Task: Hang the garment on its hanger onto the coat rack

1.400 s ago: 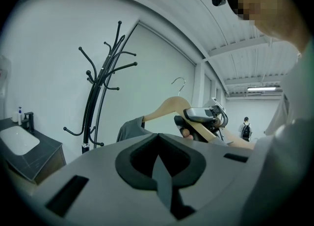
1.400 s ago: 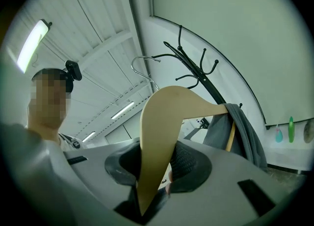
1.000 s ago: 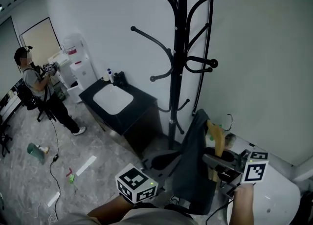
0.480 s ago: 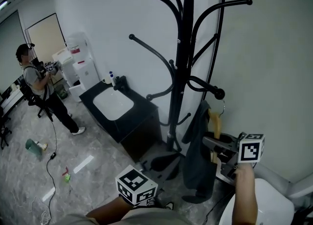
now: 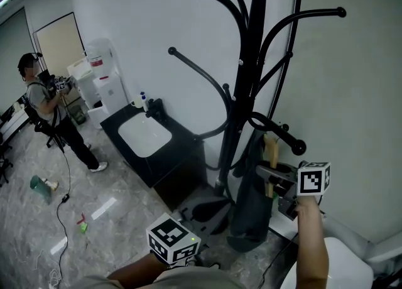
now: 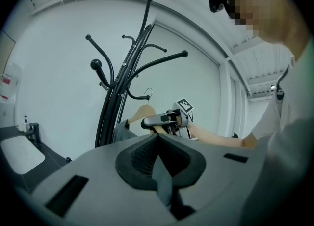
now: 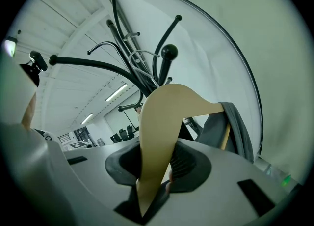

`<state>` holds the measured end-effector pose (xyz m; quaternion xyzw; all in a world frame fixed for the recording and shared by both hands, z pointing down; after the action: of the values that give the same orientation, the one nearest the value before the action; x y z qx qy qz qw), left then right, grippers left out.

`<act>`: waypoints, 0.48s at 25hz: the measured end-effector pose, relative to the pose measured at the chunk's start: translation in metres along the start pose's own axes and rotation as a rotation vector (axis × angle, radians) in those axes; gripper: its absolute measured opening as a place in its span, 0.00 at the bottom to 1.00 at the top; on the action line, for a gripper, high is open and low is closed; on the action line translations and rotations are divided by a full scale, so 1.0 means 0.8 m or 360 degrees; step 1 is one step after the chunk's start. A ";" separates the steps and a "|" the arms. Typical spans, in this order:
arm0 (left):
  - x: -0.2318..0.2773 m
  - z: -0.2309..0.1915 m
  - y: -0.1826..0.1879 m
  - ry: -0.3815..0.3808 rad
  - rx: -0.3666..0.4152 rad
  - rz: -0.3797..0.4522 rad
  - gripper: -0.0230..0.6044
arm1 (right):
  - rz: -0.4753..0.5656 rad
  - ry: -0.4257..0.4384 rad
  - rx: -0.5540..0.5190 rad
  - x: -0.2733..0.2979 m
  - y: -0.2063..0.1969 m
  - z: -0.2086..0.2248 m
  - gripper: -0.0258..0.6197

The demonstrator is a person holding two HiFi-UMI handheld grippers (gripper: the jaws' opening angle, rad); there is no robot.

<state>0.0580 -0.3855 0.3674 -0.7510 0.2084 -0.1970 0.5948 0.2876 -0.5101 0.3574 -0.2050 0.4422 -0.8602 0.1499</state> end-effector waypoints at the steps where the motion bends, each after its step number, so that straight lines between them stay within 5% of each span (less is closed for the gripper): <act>1: 0.002 -0.002 -0.001 -0.0001 0.0000 -0.0005 0.05 | -0.0005 0.0001 0.0007 0.005 -0.001 0.007 0.23; 12: 0.014 -0.016 -0.012 0.0006 -0.0044 -0.0049 0.05 | -0.0070 0.0047 0.0115 0.052 -0.026 0.038 0.23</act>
<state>0.0609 -0.3999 0.3804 -0.7620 0.2005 -0.2047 0.5808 0.2649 -0.5378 0.3998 -0.1966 0.4082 -0.8817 0.1317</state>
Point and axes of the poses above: the fingertips, and each gripper's own axes: x forward along the fingers, z to its right, y out of its top, the point moved 9 cm from there along -x, backward along the fingers
